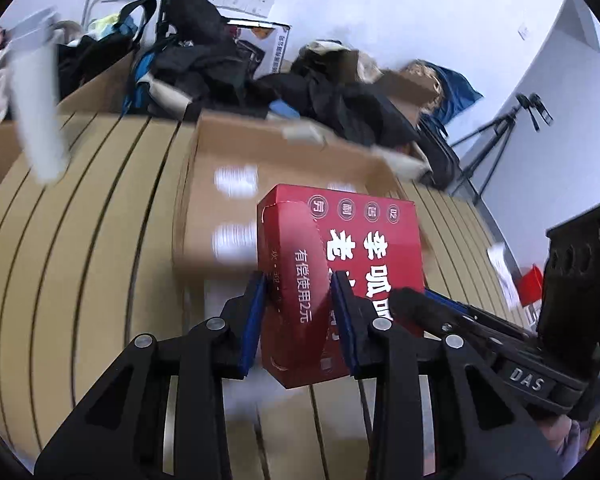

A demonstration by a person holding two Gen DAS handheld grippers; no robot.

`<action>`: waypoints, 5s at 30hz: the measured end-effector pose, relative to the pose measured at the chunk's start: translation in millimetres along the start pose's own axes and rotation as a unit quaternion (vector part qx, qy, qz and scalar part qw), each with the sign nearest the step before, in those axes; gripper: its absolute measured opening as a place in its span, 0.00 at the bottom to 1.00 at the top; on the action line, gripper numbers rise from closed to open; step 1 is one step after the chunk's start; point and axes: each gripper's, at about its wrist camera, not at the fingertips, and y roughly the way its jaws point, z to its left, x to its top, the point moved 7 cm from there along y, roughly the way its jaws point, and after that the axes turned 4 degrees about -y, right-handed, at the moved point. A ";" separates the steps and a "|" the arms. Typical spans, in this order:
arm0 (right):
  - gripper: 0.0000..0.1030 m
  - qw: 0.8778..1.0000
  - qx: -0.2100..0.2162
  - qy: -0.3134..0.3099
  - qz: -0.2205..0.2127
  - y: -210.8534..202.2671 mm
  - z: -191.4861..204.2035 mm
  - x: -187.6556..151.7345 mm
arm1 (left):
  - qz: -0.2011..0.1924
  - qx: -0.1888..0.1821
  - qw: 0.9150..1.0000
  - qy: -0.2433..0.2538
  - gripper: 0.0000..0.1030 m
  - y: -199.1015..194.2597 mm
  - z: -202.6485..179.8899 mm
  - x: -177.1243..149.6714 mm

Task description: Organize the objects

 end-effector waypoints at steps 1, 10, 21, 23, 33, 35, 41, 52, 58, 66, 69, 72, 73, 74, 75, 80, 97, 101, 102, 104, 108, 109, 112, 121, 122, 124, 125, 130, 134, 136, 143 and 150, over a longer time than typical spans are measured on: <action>0.34 1.000 0.002 0.007 -0.002 11.1 -2.8 21.2 | 0.009 0.001 1.000 -0.005 0.28 11.6 5.7 17.8; 0.33 0.992 -0.095 0.031 0.082 159.5 -38.7 113.6 | 0.069 0.162 0.984 0.008 0.25 137.9 60.5 103.3; 0.33 0.988 -0.068 0.051 0.126 163.1 -58.8 118.9 | 0.062 0.148 0.985 0.057 0.70 103.5 43.4 113.1; 0.35 0.989 -0.088 0.019 0.121 141.0 -64.0 134.2 | 0.070 0.165 0.981 0.071 0.92 88.6 43.8 120.9; 0.95 0.985 -0.155 -0.026 0.073 -18.7 -100.2 176.3 | 0.019 0.189 0.981 0.041 0.96 -13.9 39.9 127.5; 0.95 0.987 -0.147 -0.027 0.062 -40.0 -91.9 170.6 | 0.009 0.186 0.982 0.044 0.97 -30.8 30.3 115.9; 0.95 0.990 -0.118 -0.071 0.044 -101.5 -56.9 104.0 | -0.029 0.207 0.974 0.083 0.97 -104.6 0.6 39.6; 0.95 0.997 -0.030 -0.067 -0.039 -239.9 -2.8 -148.8 | -0.092 0.182 0.976 0.071 1.00 -227.6 -31.4 -223.3; 0.95 0.997 -0.049 -0.057 -0.008 -238.2 1.8 -200.3 | -0.048 0.172 0.970 0.162 1.00 -207.4 -67.3 -256.0; 0.95 0.995 -0.070 -0.064 0.008 -218.0 -1.7 -207.3 | -0.032 0.167 0.974 0.151 1.00 -191.9 -61.4 -259.7; 0.95 0.994 -0.083 -0.069 0.030 -200.5 -6.1 -217.1 | -0.023 0.175 0.973 0.146 1.00 -176.9 -52.5 -259.7; 0.95 0.990 -0.108 -0.087 0.036 -182.0 -11.3 -220.3 | -0.024 0.191 0.970 0.147 1.00 -159.9 -45.8 -249.9; 0.95 0.989 -0.107 -0.092 0.035 -177.8 -11.8 -219.4 | -0.026 0.193 0.970 0.148 1.00 -151.3 -42.9 -243.2; 0.95 0.989 -0.104 -0.095 0.031 -172.8 -12.9 -216.8 | -0.029 0.192 0.970 0.149 1.00 -145.3 -41.0 -237.4; 0.95 0.990 -0.104 -0.097 0.025 -169.7 -13.8 -213.8 | -0.032 0.189 0.970 0.151 1.00 -137.6 -39.3 -231.0; 0.95 0.988 -0.106 -0.105 0.043 -129.5 -26.8 -185.9 | -0.025 0.164 0.960 0.224 1.00 -71.6 -28.7 -185.6; 0.39 0.966 -0.159 -0.178 0.095 23.7 -67.8 -97.8 | 0.088 0.095 0.969 0.210 0.24 64.0 14.2 -128.6; 0.37 0.970 -0.149 -0.168 0.091 22.0 -68.3 -97.5 | 0.085 0.087 0.969 0.217 0.24 57.5 12.4 -138.2; 0.37 0.971 -0.147 -0.165 0.092 20.9 -68.3 -98.0 | 0.085 0.086 0.969 0.216 0.23 56.4 12.6 -139.5; 0.37 0.972 -0.148 -0.161 0.089 17.3 -66.7 -96.6 | 0.088 0.087 0.972 0.202 0.23 53.8 15.3 -140.5; 0.37 0.974 -0.150 -0.154 0.071 -10.5 -57.2 -94.4 | 0.074 0.083 0.982 0.150 0.23 27.1 20.0 -140.2; 0.37 0.974 -0.152 -0.156 0.064 -22.3 -53.3 -96.0 | 0.064 0.078 0.986 0.134 0.23 12.9 18.7 -140.1; 0.37 0.973 -0.165 -0.151 0.055 -66.3 -44.9 -110.3 | 0.025 0.083 0.993 0.085 0.23 -42.3 17.1 -152.0; 0.37 0.982 -0.155 -0.093 0.059 -152.6 -36.7 -175.2 | -0.003 0.084 0.996 0.012 0.23 -132.9 14.7 -201.9; 0.37 0.981 -0.158 -0.093 0.059 -153.1 -37.8 -176.4 | -0.006 0.085 0.996 0.016 0.23 -133.1 12.9 -200.0; 0.37 0.981 -0.160 -0.091 0.056 -152.6 -38.0 -173.2 | -0.008 0.084 0.996 0.017 0.23 -132.1 9.9 -193.5; 0.37 0.982 -0.157 -0.092 0.051 -152.9 -35.8 -169.2 | -0.007 0.082 0.997 0.016 0.23 -132.3 8.6 -190.6; 0.37 0.984 -0.138 -0.109 0.026 -153.0 -26.6 -137.9 | -0.015 0.048 0.999 0.019 0.23 -128.0 -4.6 -145.3; 0.37 0.987 -0.111 -0.119 -0.003 -136.1 -27.8 -76.3 | -0.006 0.011 1.000 0.019 0.23 -94.1 -26.8 -73.9; 0.37 0.991 -0.086 -0.107 -0.005 -113.7 -34.0 -40.7 | -0.001 0.017 1.000 0.024 0.23 -63.6 -36.4 -34.2; 0.37 0.995 -0.073 -0.045 0.060 8.5 -73.9 60.5 | 0.068 0.042 0.997 -0.011 0.23 60.7 -43.5 49.9; 0.38 0.988 -0.126 -0.004 0.089 92.6 -107.5 115.1 | 0.123 0.090 0.987 -0.051 0.24 158.2 -27.7 73.8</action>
